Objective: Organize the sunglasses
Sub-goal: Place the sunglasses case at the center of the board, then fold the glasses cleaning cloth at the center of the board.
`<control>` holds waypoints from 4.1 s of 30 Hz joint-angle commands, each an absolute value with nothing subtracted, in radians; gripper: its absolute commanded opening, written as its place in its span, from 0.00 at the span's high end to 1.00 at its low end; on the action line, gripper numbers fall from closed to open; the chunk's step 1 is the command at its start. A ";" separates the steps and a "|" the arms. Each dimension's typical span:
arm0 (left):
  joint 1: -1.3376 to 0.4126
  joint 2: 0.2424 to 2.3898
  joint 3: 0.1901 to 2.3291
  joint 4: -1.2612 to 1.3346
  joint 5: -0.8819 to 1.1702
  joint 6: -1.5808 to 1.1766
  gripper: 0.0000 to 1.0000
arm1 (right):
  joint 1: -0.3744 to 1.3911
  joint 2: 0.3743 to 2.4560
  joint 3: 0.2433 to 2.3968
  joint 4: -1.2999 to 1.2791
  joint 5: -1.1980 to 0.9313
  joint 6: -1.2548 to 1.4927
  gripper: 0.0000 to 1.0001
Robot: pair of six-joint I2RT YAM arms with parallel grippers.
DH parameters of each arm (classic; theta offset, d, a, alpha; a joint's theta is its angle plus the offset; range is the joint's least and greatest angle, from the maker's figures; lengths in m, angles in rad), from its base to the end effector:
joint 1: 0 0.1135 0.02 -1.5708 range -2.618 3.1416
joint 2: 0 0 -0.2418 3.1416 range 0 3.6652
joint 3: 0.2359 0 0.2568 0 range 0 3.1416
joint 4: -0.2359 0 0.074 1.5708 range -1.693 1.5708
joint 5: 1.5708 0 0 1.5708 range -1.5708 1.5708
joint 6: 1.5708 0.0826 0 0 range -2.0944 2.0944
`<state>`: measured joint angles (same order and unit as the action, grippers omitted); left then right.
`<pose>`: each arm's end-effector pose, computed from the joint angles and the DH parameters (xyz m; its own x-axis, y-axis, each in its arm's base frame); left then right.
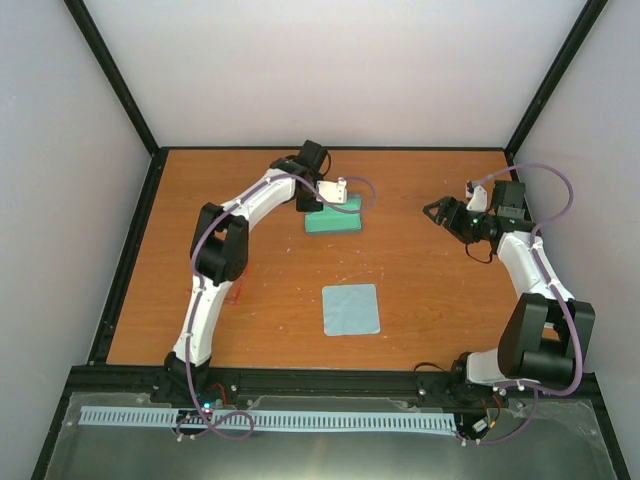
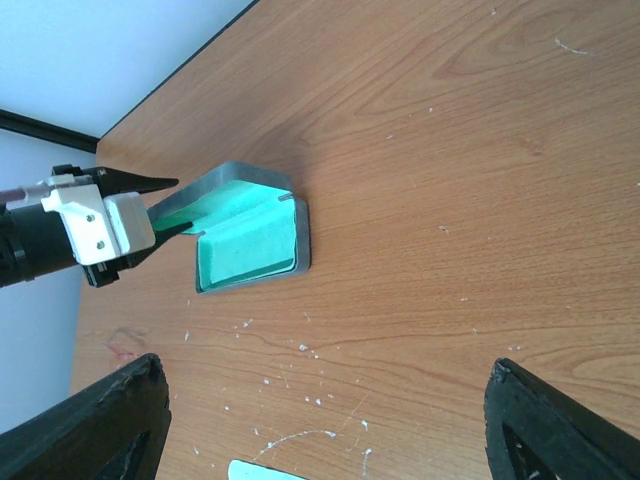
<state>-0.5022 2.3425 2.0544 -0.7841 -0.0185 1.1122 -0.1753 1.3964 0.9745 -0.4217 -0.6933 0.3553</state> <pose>0.4565 -0.2489 0.1359 0.0838 0.9768 -0.1971 0.8999 0.0108 0.4360 0.3261 -0.0042 0.2014 -0.7885 0.4114 -0.4572 -0.0105 0.7342 0.6789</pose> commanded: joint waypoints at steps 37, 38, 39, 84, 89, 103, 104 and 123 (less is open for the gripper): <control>-0.546 1.711 1.304 -0.717 0.586 0.289 0.60 | 0.462 1.523 0.941 -0.756 -0.147 0.278 0.47; -0.546 1.725 1.303 -0.720 0.575 0.293 0.60 | 0.476 1.555 0.953 -0.758 -0.132 0.295 0.48; -0.546 1.736 1.303 -0.722 0.564 0.296 0.61 | 0.488 1.583 0.963 -0.758 -0.118 0.311 0.49; -0.546 1.780 1.248 -0.662 0.506 0.266 0.61 | 0.643 1.866 1.067 -0.796 -0.093 0.327 0.97; -0.560 1.825 1.269 -0.676 0.473 0.280 0.61 | 0.643 1.825 1.086 -0.810 -0.039 0.349 0.97; -0.721 1.849 1.209 -0.655 0.359 0.324 0.67 | 0.643 1.806 1.100 -0.790 -0.024 0.378 0.97; -0.724 1.848 1.202 -0.653 0.347 0.326 0.67 | 0.643 1.802 1.099 -0.785 -0.024 0.380 0.97; -0.754 1.909 1.158 -0.586 0.265 0.331 0.69 | 0.643 1.771 1.085 -0.761 -0.035 0.397 0.97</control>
<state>-0.7250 1.8843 1.1728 -0.6048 0.2836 0.3088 0.6308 1.7988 1.0966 -0.7757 -0.0441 0.3832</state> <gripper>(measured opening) 0.311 0.029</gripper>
